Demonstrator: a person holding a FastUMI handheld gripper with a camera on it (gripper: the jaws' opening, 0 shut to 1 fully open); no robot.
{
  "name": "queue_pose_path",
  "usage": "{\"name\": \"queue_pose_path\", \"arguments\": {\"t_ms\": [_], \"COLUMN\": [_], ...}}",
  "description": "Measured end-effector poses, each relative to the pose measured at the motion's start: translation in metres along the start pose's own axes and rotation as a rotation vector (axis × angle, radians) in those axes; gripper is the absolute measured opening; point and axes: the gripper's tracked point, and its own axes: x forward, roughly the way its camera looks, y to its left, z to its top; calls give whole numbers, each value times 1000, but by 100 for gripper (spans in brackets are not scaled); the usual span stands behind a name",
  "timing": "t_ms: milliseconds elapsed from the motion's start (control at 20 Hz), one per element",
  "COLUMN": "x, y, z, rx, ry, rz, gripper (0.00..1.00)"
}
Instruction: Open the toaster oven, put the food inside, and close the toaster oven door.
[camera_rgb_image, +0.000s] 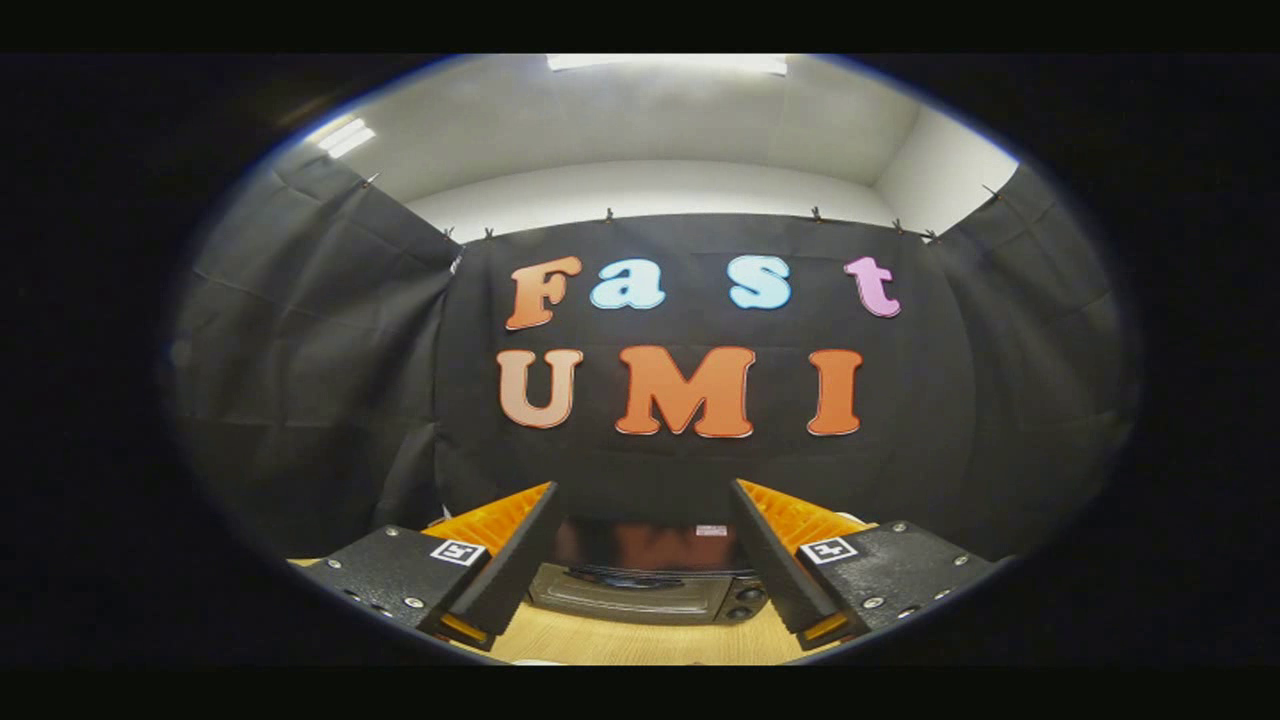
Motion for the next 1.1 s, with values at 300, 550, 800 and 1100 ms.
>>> {"name": "queue_pose_path", "arguments": {"t_ms": [300, 550, 800, 1100], "x": [10, 32, 58, 96], "y": [4, 13, 19, 17], "z": [-17, -52, -104, -166], "rx": [33, 19, 20, 4], "ry": [32, 93, 213, 323], "rz": [5, 4, 0, -45], "gripper": [98, 98, 98, 99]}}
